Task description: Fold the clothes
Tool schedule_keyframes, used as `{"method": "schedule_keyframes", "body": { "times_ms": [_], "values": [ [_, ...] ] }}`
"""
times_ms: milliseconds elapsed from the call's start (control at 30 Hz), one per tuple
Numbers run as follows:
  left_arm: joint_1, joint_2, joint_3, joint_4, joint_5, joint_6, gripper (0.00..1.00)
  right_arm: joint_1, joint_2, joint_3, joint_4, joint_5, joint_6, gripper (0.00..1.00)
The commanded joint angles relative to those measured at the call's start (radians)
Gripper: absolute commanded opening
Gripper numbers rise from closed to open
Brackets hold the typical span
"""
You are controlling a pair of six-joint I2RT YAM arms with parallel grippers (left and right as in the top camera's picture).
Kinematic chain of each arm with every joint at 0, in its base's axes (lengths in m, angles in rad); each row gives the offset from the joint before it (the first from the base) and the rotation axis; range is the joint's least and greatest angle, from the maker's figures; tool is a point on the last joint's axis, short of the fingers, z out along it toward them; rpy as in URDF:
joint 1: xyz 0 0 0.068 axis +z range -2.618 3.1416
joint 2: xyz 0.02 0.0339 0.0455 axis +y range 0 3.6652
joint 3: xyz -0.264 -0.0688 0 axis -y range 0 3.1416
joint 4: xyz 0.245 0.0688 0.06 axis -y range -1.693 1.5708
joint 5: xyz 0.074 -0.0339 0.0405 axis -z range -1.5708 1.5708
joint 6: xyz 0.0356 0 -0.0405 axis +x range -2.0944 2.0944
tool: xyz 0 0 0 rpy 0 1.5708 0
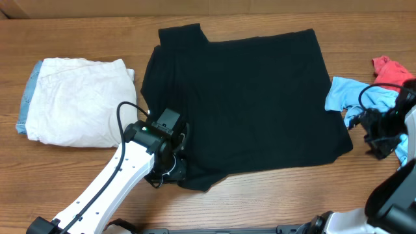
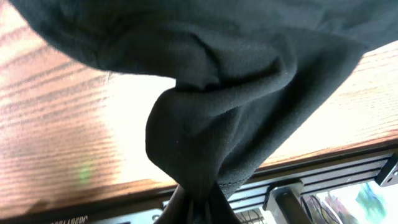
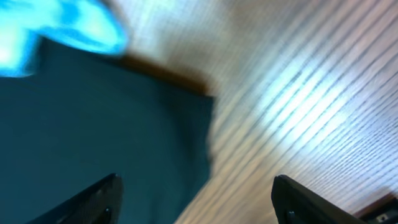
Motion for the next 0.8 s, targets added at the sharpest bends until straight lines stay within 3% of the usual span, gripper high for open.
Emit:
{"method": "schedule_keyframes", "body": {
  "times_ms": [0, 367, 467, 500, 533, 667, 767],
  "values": [
    [0.006, -0.002, 0.012, 0.019, -0.015, 0.006, 0.04, -0.031, 0.047, -0.093, 0.071, 0.003, 0.016, 0.79],
    [0.006, -0.002, 0.012, 0.030, -0.011, 0.007, 0.05, -0.023, 0.049, -0.278, 0.348, -0.108, 0.039, 0.79],
    [0.006, -0.002, 0.012, 0.031, -0.012, 0.007, 0.05, -0.014, 0.048, -0.278, 0.378, -0.148, 0.026, 0.54],
    [0.006, -0.002, 0.012, 0.030, -0.011, 0.007, 0.05, -0.014, 0.047, -0.275, 0.382, -0.164, 0.003, 0.31],
    [0.005, -0.002, 0.012, 0.030, -0.010, 0.007, 0.05, -0.014, 0.042, -0.265, 0.372, -0.161, -0.011, 0.20],
    [0.006, -0.002, 0.012, 0.017, -0.004, -0.015, 0.04, -0.032, -0.022, -0.165, 0.259, -0.094, -0.010, 0.04],
    [0.005, -0.006, 0.012, 0.011, -0.003, -0.071, 0.04, -0.030, -0.093, -0.074, 0.164, -0.063, -0.010, 0.04]
  ]
}}
